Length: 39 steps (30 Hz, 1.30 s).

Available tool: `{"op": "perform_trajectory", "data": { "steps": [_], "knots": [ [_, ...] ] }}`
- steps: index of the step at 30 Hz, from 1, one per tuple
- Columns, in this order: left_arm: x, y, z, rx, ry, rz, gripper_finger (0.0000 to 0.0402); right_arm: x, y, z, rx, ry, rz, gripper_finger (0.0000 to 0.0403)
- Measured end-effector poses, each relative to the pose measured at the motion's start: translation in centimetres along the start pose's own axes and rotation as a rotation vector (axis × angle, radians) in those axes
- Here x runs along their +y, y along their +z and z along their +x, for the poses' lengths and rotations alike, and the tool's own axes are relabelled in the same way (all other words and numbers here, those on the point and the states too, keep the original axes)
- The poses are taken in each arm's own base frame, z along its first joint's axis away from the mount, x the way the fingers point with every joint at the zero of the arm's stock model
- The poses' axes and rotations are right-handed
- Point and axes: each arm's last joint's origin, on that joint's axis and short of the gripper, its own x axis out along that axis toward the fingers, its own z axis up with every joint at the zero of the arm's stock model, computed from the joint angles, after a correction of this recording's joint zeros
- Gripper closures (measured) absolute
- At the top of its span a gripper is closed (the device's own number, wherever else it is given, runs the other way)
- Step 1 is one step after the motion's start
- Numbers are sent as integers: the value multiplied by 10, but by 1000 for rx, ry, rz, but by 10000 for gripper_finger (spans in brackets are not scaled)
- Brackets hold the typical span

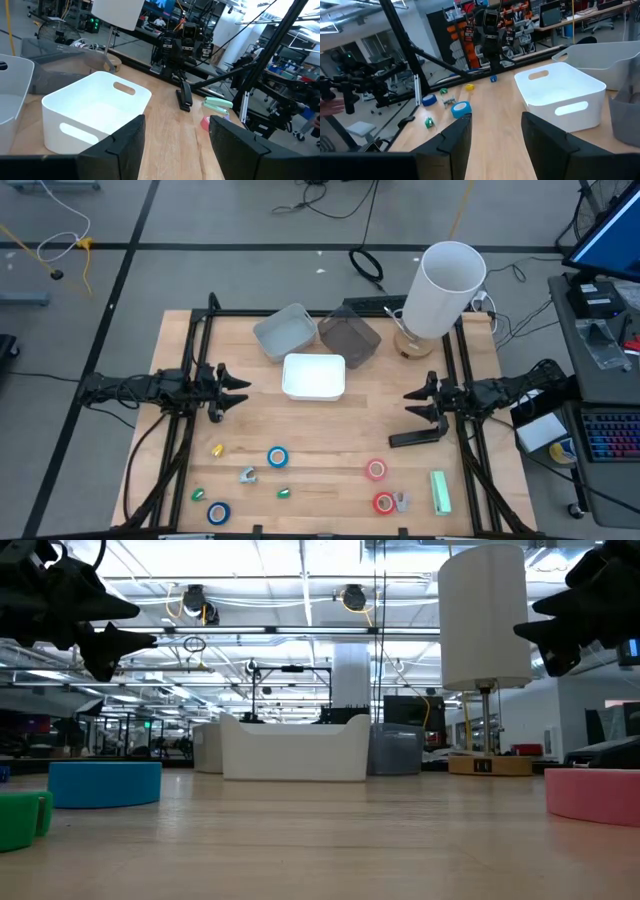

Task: Pick and place Stapler, Stapler remover, tape
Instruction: Put the large black stapler into the gray bin

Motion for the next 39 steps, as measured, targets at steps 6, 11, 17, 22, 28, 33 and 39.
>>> {"op": "perform_trajectory", "data": {
  "steps": [6,11,17,22,28,33,39],
  "knots": [
    [0,0,0,0,0,0,183,1,8,0,-95,-25,75,238],
    [0,0,0,-4,10,4,183,1,12,-1,-152,-65,102,238],
    [1,1,0,-22,48,-61,183,5,21,2,-219,-33,102,238],
    [1,1,0,-25,47,-129,183,12,27,11,-210,35,33,238],
    [1,1,0,-26,46,-156,183,27,41,29,7,75,-45,238],
    [1,1,0,-26,46,-156,183,41,55,46,370,43,-120,238],
    [1,1,0,-26,46,-156,183,49,62,53,823,-3,-199,238]
  ]
}}
